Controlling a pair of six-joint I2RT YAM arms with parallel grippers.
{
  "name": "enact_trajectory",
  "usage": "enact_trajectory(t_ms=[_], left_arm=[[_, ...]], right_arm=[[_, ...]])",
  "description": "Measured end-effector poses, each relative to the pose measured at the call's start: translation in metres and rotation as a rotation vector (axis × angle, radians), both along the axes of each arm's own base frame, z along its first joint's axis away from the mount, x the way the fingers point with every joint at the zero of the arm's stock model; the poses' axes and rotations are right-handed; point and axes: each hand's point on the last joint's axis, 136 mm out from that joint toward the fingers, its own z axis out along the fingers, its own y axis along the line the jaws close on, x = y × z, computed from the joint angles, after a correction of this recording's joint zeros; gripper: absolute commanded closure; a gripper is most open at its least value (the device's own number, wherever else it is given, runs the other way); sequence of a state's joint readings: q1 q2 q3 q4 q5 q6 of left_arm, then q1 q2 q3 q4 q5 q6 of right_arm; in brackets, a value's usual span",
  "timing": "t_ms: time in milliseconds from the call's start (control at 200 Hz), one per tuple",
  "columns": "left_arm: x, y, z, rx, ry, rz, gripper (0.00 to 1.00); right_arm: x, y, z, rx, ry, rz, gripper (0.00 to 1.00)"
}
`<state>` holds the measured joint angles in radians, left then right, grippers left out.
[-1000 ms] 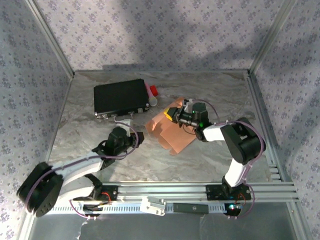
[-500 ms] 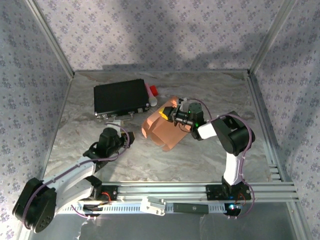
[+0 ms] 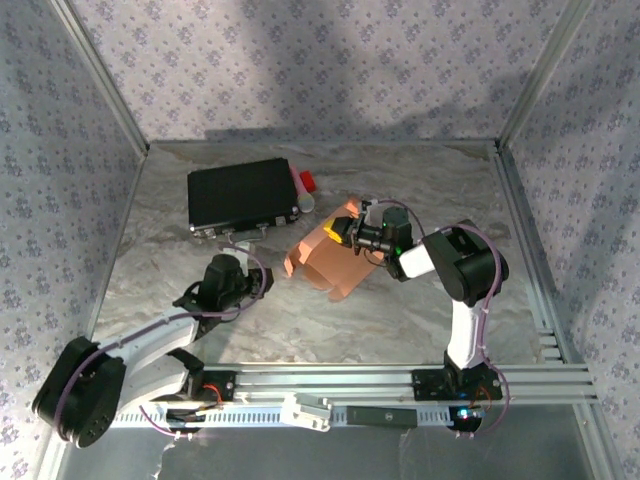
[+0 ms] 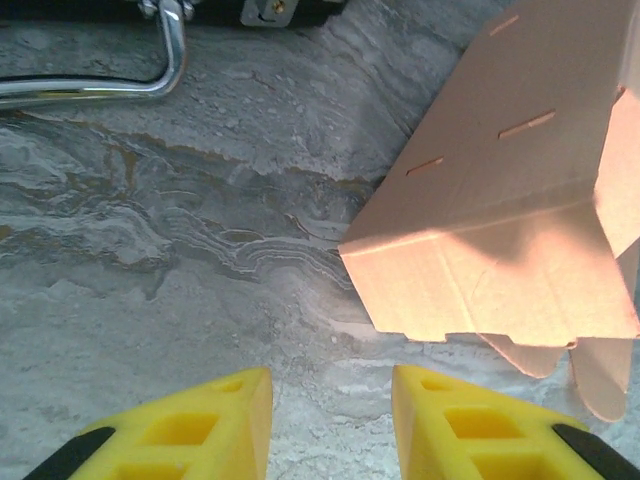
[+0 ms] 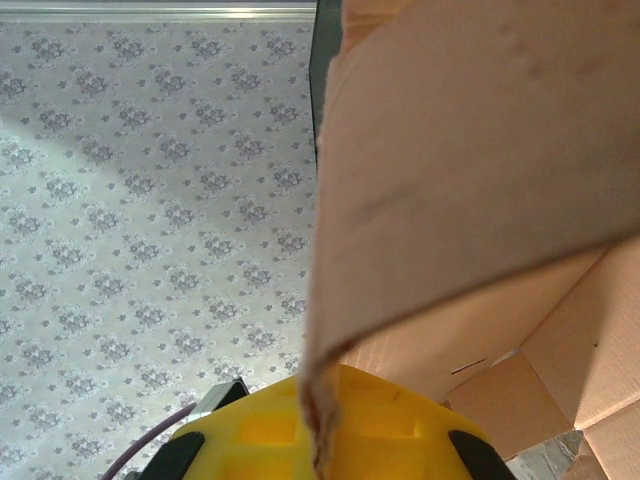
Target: Fold the paper box
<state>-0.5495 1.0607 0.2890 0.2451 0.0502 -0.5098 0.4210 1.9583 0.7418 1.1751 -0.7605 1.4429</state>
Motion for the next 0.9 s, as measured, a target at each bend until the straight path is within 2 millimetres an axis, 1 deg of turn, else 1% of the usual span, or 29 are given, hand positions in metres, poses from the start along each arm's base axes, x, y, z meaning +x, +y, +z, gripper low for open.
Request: enact_trajectory(t_ms=[165,450,615,899], left_arm=[[0.002,-0.010,-0.007,0.036,-0.031,-0.085,0.66],[0.020,-0.021,-0.008,0.070,-0.116,-0.186,0.64],[0.027,-0.026,-0.008,0.047,-0.148,-0.247,0.62],[0.022,-0.049,-0.005,0.007,-0.181,-0.349,0.62]], right_arm=[[0.006,0.005,-0.002,-0.001,0.004,0.009,1.00],[0.011,0.010,-0.002,-0.007,0.019,0.016,1.00],[0.013,0.012,-0.003,-0.008,0.022,0.017,1.00],[0.014,0.013,-0.002,-0.008,0.023,0.017,1.00]])
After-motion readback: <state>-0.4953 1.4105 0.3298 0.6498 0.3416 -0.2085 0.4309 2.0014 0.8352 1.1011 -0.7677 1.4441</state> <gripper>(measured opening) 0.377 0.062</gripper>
